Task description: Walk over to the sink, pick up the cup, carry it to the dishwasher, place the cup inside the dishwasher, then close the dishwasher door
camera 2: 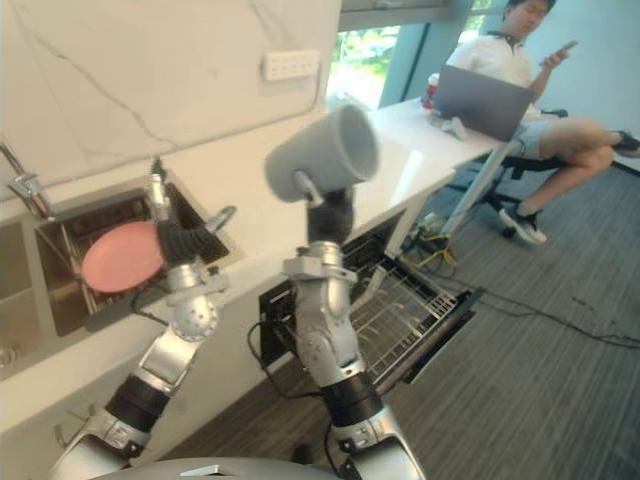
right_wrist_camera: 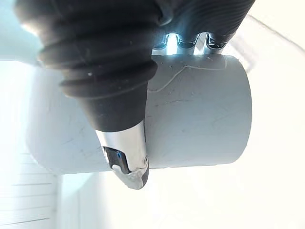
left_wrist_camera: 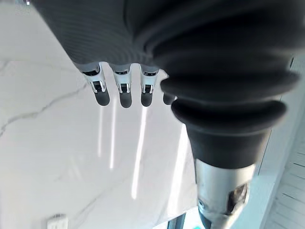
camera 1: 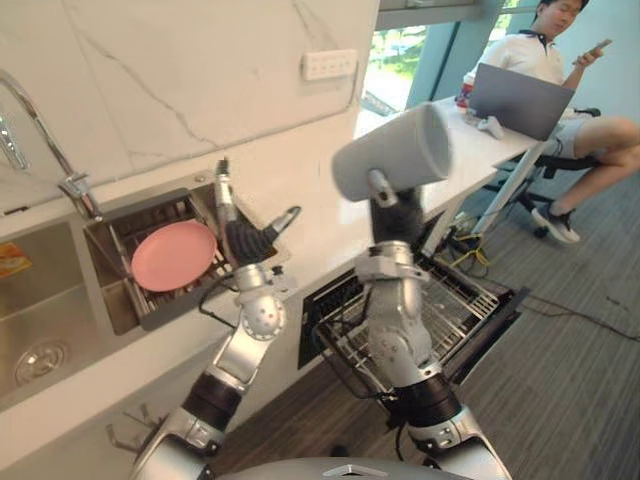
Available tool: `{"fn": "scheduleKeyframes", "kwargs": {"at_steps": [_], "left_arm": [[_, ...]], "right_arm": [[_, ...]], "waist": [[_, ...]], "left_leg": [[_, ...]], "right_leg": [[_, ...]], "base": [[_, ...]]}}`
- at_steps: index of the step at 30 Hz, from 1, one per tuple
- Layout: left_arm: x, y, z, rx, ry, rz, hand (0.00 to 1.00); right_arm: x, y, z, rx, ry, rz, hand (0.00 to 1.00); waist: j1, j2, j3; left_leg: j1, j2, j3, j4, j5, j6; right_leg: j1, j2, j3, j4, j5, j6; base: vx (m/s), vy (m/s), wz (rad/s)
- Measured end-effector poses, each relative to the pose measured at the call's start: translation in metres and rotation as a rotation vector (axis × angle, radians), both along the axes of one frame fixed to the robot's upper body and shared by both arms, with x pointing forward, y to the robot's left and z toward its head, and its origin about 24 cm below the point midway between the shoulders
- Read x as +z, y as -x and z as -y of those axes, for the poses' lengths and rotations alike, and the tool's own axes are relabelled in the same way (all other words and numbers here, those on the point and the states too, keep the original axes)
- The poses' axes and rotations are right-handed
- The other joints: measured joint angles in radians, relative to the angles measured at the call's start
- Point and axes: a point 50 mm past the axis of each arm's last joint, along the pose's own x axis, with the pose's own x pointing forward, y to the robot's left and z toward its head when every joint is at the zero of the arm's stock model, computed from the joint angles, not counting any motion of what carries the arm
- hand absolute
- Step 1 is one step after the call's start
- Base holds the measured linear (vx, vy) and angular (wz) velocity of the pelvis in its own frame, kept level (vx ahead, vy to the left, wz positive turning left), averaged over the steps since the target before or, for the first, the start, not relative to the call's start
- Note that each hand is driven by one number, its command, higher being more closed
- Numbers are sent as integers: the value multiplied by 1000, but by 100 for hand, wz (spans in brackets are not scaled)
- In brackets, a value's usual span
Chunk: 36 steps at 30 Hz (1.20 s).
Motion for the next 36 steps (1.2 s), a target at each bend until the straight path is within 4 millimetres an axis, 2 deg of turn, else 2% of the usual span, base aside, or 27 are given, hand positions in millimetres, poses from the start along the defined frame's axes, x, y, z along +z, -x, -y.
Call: {"fn": "scheduleKeyframes", "kwargs": {"at_steps": [2,3,5,8,10,12,14,17,20,23,26,27,29,31,32,33,34,36], "left_arm": [[-3,4,-4,1,20,-13,0],[-9,6,-6,-34,56,-58,0],[-20,8,-7,-95,102,-126,0],[-43,19,5,-442,312,-300,0],[-57,30,23,-743,466,-406,0],[-66,40,35,-941,584,-470,0],[-80,60,51,-1192,730,-566,0],[-89,77,57,-1378,807,-615,0],[-96,86,50,-1444,824,-662,0],[-111,102,44,-1467,824,-749,0],[-143,120,34,-1370,714,-934,0],[-169,132,24,-1262,619,-1082,0],[-194,145,6,-1120,538,-1227,0],[-222,159,-23,-906,424,-1397,0],[-227,162,-31,-852,389,-1432,0],[-234,165,-49,-733,302,-1486,0],[-237,167,-57,-681,251,-1501,0],[-239,169,-74,-582,86,-1530,0]], "right_arm": [[4,5,13,-48,-47,29,100],[8,11,27,-97,-105,64,100],[13,18,42,-151,-144,103,100],[14,34,82,-316,-150,142,100],[5,44,110,-433,-109,108,100],[-1,52,125,-504,-53,84,100],[-8,63,142,-584,70,42,100],[-18,77,168,-675,197,-51,100],[-37,81,190,-743,274,-194,100],[-60,82,205,-751,306,-345,100],[-79,79,205,-698,323,-444,100],[-91,76,201,-645,336,-507,100],[-111,72,193,-560,347,-601,100],[-149,68,179,-398,324,-771,100],[-160,68,175,-357,317,-823,100],[-183,70,163,-263,312,-930,100],[-194,71,156,-221,304,-977,100],[-209,72,148,-152,291,-1039,100]], "waist": [[1,1,1],[1,1,1],[0,1,1],[-2,0,2],[-3,1,3],[-10,5,7],[-18,16,16],[-36,14,21],[-40,12,23],[-38,13,23],[-34,13,23],[-33,12,24],[-34,9,26],[-19,7,33],[-13,7,37],[-7,6,54],[-1,-3,65],[7,4,70]], "left_leg": [[1,1,4,0,-1,0],[1,1,7,0,-2,-1],[2,2,14,0,-4,-1],[2,2,23,2,-10,0],[3,1,31,2,-15,1],[8,2,46,3,-19,2],[25,10,77,5,-33,1],[36,14,102,6,-45,-2],[35,16,114,18,-58,-2],[35,16,119,20,-63,1],[33,11,106,20,-66,3],[35,8,94,17,-65,5],[37,7,81,18,-67,8],[38,10,77,20,-69,9],[38,10,76,21,-69,9],[35,8,69,35,-76,10],[33,7,64,46,-83,10],[25,7,55,78,-104,14]], "right_leg": [[0,1,2,0,-1,0],[0,1,2,0,-2,0],[-2,2,7,0,-2,1],[-7,3,22,0,-4,6],[-9,3,28,0,-4,8],[-11,4,39,0,1,14],[-9,7,72,0,-4,16],[-9,9,79,0,-10,16],[-8,8,76,1,-10,17],[-8,3,73,6,-12,21],[-6,-5,52,7,-16,27],[3,-11,35,7,-19,30],[11,-14,22,8,-24,34],[-5,-21,-10,52,-53,32],[-17,-30,-36,82,-69,32],[-49,-46,-64,170,-105,29],[-63,-50,-65,213,-117,33],[-73,-54,-71,249,-127,30]], "base": [[0,0,0],[0,0,0],[-10,8,-9],[-6,12,-12],[5,18,-8],[12,15,-21],[18,25,-40],[11,18,-25],[1,8,-16],[-1,3,-3],[0,18,15],[-4,19,29],[4,14,23],[3,5,10],[-10,15,14],[-6,13,15],[10,16,10],[0,0,0]]}}
